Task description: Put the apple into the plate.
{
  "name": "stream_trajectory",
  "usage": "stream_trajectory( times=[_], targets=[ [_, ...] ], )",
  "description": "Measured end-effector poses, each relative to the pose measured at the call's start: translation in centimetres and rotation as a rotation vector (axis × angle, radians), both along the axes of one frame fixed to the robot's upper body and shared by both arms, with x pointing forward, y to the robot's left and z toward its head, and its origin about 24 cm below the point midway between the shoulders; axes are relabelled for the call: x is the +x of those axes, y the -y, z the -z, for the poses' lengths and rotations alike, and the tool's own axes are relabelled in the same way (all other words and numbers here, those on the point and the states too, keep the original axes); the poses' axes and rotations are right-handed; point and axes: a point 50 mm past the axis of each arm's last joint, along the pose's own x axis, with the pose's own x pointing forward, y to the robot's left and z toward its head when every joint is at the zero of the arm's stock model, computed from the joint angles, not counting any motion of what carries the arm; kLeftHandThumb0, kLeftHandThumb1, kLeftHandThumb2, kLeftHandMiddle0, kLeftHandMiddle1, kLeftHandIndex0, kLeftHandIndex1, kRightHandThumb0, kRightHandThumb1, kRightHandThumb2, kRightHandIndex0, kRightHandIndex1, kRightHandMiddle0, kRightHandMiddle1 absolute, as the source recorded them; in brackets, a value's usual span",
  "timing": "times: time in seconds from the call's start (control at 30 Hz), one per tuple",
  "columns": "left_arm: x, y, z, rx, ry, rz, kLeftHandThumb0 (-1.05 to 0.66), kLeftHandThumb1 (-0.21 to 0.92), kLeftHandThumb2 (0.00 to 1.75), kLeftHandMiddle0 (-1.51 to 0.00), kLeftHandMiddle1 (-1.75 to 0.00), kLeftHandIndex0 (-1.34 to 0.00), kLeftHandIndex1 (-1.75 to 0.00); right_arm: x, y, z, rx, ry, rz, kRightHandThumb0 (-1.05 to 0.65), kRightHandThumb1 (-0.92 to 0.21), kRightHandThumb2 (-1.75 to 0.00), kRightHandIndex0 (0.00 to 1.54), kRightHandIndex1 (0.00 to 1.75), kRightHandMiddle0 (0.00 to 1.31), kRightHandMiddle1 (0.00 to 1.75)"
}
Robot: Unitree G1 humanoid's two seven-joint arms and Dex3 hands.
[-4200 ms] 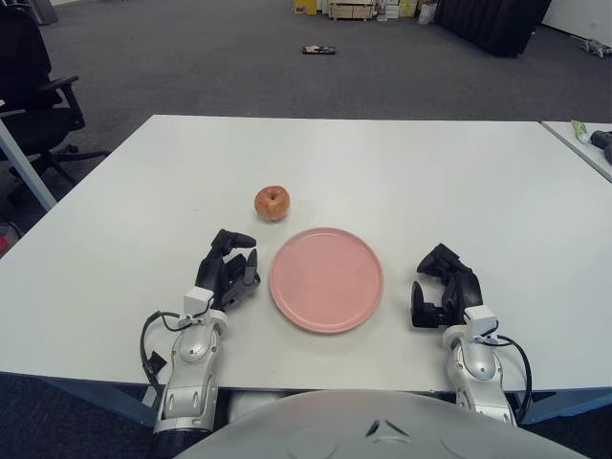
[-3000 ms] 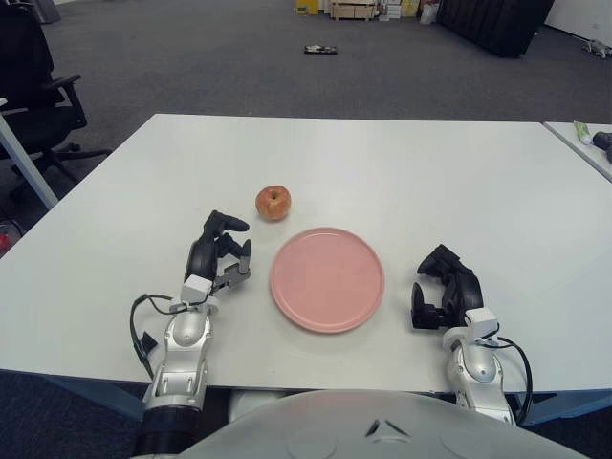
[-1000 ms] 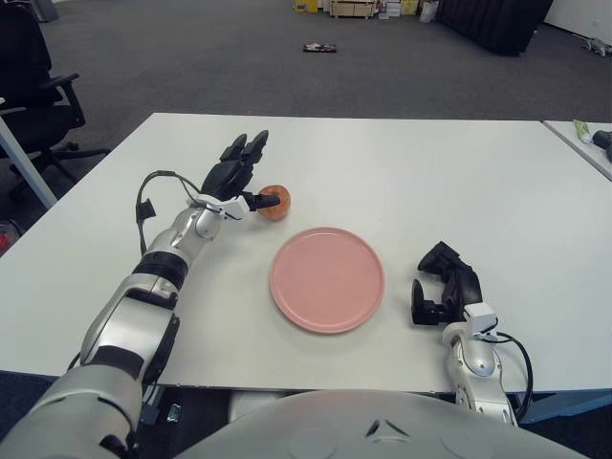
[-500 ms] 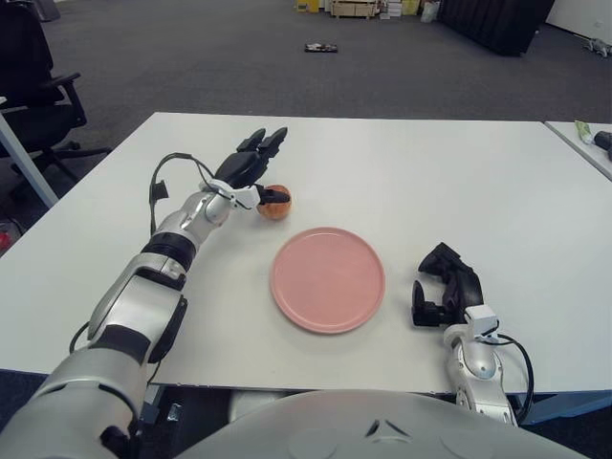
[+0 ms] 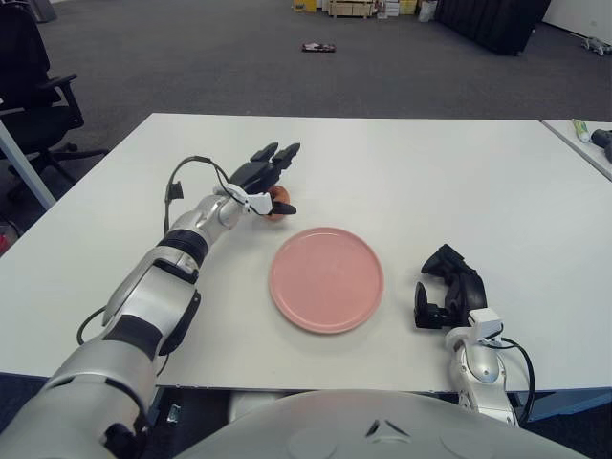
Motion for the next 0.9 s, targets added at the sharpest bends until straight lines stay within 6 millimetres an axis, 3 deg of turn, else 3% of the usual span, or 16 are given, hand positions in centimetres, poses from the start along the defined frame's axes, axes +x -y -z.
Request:
stream_trajectory(
  times=[0.9],
  targets=[
    [-0.9, -1.4, 1.7, 0.166, -0.059, 0.042, -0.98, 0.69, 0.4, 0.0, 0.0, 0.0, 0.0, -0.7, 0.4, -0.5, 0.014, 0.008, -0.002, -0.01, 0.06, -1.75, 0.92, 1.75, 0.67, 1.71]
  ],
)
